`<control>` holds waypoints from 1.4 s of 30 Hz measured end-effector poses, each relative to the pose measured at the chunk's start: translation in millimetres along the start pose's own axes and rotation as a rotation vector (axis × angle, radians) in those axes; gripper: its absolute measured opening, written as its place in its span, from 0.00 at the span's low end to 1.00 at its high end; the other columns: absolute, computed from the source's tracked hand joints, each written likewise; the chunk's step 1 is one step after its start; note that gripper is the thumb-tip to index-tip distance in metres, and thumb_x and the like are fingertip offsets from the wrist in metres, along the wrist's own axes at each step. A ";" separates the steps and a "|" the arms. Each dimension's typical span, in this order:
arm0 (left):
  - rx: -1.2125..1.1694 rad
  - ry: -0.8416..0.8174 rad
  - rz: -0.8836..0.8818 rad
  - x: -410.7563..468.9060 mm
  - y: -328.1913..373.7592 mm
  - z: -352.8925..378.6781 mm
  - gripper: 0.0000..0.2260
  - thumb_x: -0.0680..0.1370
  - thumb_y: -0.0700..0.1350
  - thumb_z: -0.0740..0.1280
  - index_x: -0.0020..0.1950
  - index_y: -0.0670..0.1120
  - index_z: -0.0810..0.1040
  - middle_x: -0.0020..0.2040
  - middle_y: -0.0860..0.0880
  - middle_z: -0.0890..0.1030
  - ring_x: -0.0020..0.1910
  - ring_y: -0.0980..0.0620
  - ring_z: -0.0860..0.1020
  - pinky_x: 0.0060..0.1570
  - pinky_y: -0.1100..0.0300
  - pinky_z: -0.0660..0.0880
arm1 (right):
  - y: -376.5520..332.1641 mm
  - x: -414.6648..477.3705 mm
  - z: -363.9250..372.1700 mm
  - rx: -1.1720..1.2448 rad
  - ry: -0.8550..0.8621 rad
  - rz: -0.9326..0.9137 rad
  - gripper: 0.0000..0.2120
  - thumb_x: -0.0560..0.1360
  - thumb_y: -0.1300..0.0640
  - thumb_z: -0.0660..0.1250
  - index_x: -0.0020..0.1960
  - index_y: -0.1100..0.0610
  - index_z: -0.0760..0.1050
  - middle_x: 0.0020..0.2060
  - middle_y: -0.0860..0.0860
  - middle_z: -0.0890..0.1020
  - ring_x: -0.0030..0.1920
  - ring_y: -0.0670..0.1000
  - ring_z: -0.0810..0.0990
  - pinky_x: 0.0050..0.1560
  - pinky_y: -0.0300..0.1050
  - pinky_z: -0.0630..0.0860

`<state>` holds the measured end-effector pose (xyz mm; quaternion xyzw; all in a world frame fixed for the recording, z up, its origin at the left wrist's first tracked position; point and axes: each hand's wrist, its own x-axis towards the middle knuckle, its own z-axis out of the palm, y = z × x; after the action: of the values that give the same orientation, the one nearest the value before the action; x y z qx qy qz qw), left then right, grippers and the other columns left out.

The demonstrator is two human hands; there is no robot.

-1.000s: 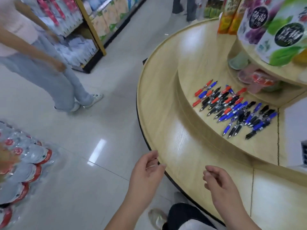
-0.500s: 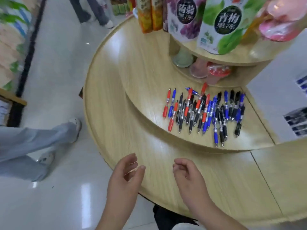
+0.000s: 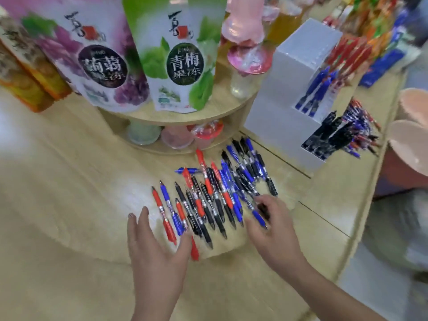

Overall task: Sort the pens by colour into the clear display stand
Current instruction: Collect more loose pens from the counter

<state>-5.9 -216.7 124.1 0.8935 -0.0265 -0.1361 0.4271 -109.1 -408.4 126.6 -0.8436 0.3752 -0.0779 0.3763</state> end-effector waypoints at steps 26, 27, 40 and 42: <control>0.329 -0.119 0.569 96.1 -33.2 52.2 0.29 0.76 0.57 0.54 0.77 0.54 0.63 0.79 0.45 0.58 0.76 0.40 0.59 0.73 0.39 0.55 | -43.8 66.8 121.3 -0.134 0.045 -0.174 0.25 0.77 0.43 0.56 0.72 0.47 0.66 0.74 0.43 0.61 0.72 0.45 0.60 0.73 0.44 0.58; 0.234 -0.118 0.563 95.4 -33.1 50.6 0.27 0.77 0.55 0.53 0.77 0.54 0.64 0.79 0.48 0.58 0.77 0.45 0.58 0.74 0.42 0.55 | -47.5 61.7 125.9 -0.112 0.028 -0.181 0.25 0.77 0.44 0.56 0.73 0.46 0.65 0.74 0.43 0.60 0.72 0.45 0.59 0.73 0.45 0.58; -0.747 -0.094 -0.088 82.5 13.0 34.3 0.20 0.83 0.41 0.56 0.70 0.59 0.71 0.61 0.62 0.80 0.60 0.61 0.79 0.59 0.58 0.75 | -89.3 44.3 140.9 0.235 -0.108 -0.118 0.27 0.76 0.42 0.52 0.76 0.39 0.58 0.75 0.35 0.59 0.74 0.34 0.54 0.75 0.47 0.59; -0.759 -0.125 -0.123 83.7 13.2 30.9 0.20 0.82 0.41 0.56 0.69 0.59 0.72 0.61 0.62 0.81 0.59 0.60 0.79 0.60 0.58 0.75 | -94.5 42.4 139.8 0.256 -0.090 -0.125 0.26 0.76 0.44 0.53 0.74 0.39 0.62 0.72 0.30 0.61 0.71 0.29 0.55 0.72 0.37 0.60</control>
<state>67.3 -262.0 97.3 0.6618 0.0536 -0.2159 0.7159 33.0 -316.0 87.1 -0.8131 0.2917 -0.1104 0.4916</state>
